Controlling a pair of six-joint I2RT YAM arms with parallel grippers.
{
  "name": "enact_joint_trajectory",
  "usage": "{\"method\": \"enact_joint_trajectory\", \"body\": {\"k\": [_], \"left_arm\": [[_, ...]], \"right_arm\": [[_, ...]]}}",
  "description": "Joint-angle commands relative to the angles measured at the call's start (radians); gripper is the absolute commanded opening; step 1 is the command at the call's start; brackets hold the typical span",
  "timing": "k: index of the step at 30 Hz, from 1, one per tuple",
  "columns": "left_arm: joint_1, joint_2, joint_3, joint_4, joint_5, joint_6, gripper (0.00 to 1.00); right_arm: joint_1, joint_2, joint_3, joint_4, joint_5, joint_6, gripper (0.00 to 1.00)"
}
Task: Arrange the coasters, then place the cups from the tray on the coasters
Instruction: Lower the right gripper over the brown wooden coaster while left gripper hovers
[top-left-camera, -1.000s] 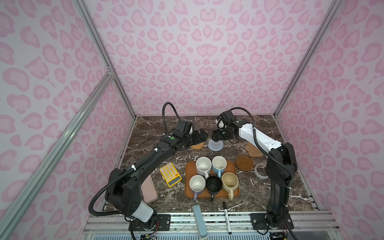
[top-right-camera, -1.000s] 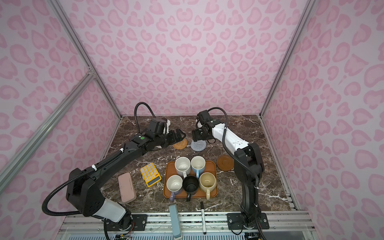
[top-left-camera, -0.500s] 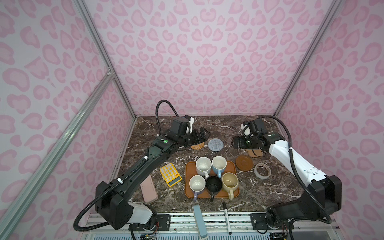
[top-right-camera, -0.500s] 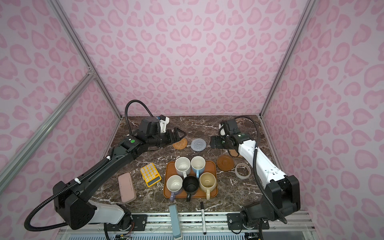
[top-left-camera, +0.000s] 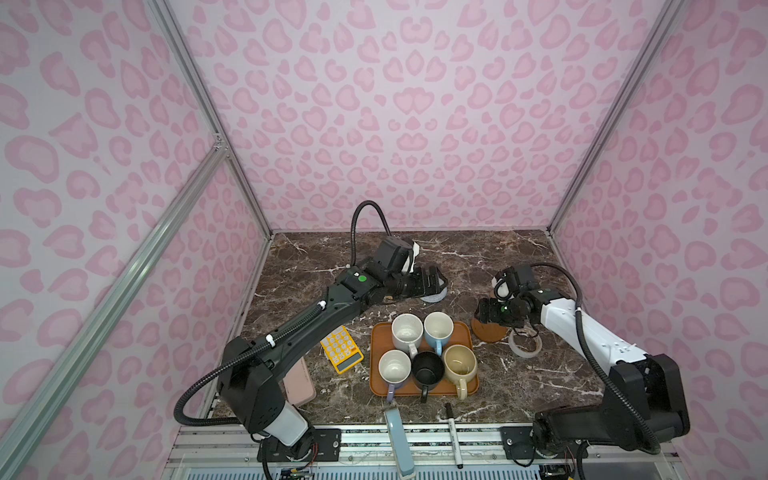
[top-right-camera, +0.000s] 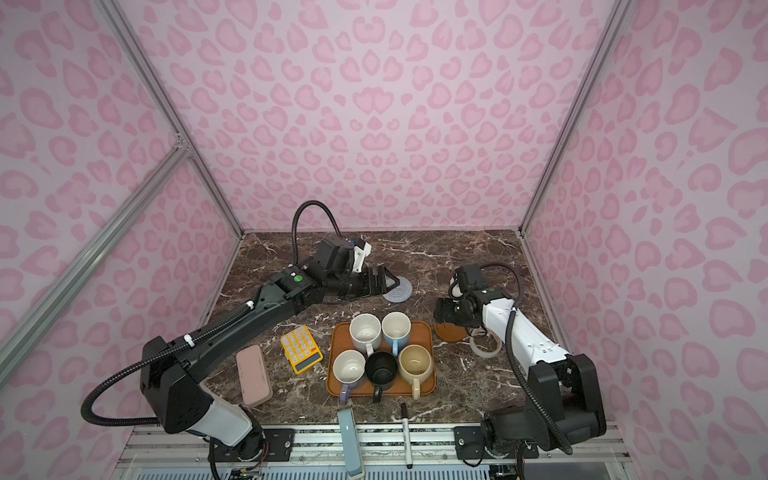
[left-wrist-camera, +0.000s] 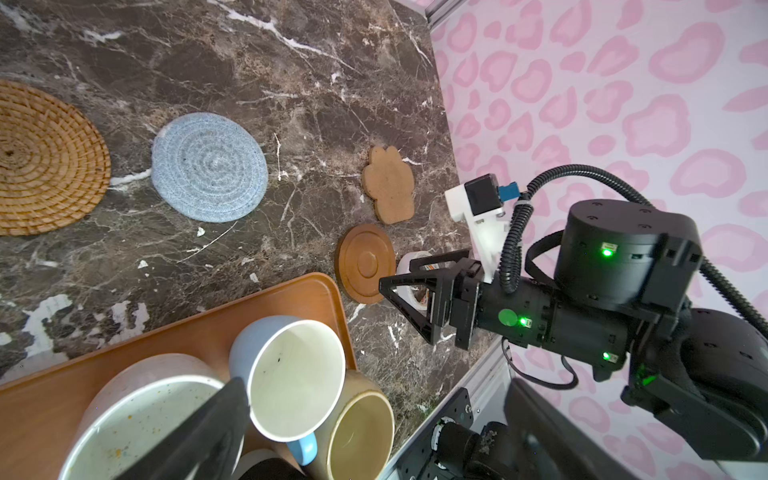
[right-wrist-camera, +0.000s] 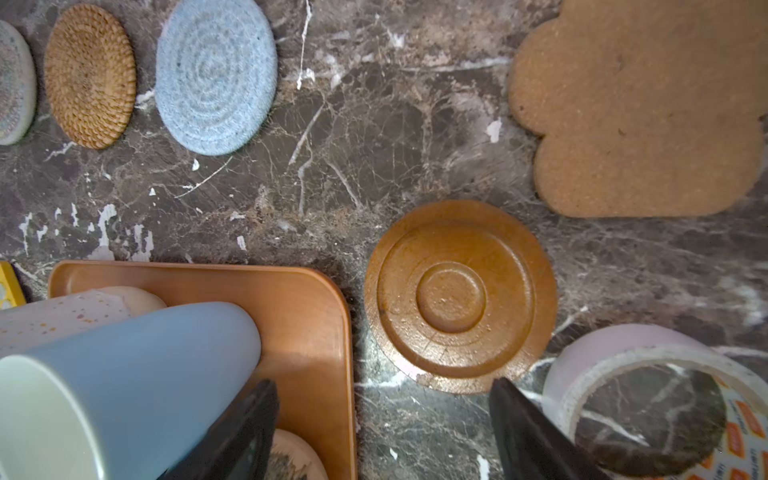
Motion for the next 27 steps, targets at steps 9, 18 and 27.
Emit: {"method": "enact_joint_trajectory", "body": {"k": [9,18,27], "left_arm": [[-0.039,0.101,0.093,-0.039,-0.034,0.02,0.98],[-0.042,0.179,0.16,-0.072,-0.007,0.027,0.98],[-0.044,0.181,0.154,-0.065,-0.022,0.02,0.98]], "right_arm": [[0.002,0.077,-0.061,0.104,0.019,-0.005,0.64],[0.024,0.154,-0.077,0.147,0.026,-0.015,0.6],[0.058,0.214,-0.054,0.152,0.056,-0.019,0.54]]}}
